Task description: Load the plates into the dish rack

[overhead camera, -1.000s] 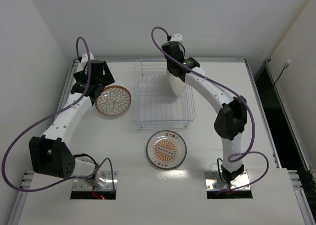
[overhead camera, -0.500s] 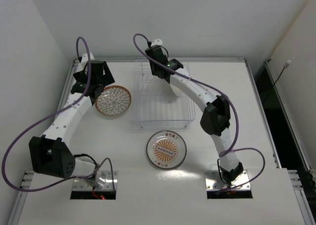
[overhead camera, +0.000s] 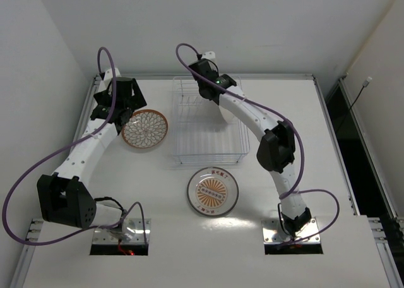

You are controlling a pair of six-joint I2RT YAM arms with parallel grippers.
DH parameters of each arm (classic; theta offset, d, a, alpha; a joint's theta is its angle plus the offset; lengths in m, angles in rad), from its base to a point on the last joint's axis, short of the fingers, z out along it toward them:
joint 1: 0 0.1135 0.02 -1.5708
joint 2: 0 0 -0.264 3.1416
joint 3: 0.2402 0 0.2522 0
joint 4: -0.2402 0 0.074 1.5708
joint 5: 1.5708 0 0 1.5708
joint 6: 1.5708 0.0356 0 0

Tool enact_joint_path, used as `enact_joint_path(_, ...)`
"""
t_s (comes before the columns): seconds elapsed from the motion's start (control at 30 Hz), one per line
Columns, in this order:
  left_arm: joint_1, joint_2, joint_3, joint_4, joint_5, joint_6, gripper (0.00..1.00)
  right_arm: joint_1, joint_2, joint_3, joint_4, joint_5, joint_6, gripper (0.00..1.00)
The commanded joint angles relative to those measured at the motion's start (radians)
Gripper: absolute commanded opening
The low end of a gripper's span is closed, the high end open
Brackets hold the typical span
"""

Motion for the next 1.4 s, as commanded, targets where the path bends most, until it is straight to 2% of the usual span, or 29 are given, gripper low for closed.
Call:
enact_joint_path(0.0, -0.001, 0.007, 0.031, 0.028, 0.001, -0.002, 1.0, -0.021, 0.002, -0.002, -0.03, 0.078, 0.039, 0.0)
enact_joint_path(0.57, -0.001, 0.007, 0.031, 0.028, 0.001, -0.002, 1.0, -0.089, -0.095, -0.089, -0.042, 0.178, 0.104, 0.0)
enact_joint_path(0.73, -0.001, 0.007, 0.031, 0.028, 0.001, -0.002, 1.0, -0.089, -0.164, -0.175, 0.033, 0.167, 0.092, 0.05)
enact_joint_path(1.1, -0.001, 0.007, 0.031, 0.028, 0.001, -0.002, 1.0, -0.089, -0.224, -0.195, 0.085, 0.077, 0.061, 0.12)
enact_joint_path(1.23, -0.001, 0.007, 0.031, 0.028, 0.001, -0.002, 1.0, -0.071, -0.267, -0.238, 0.122, 0.045, 0.05, 0.12)
enact_joint_path(1.37, -0.001, 0.007, 0.031, 0.028, 0.001, -0.002, 1.0, -0.07, -0.323, -0.275, 0.157, 0.02, 0.05, 0.17)
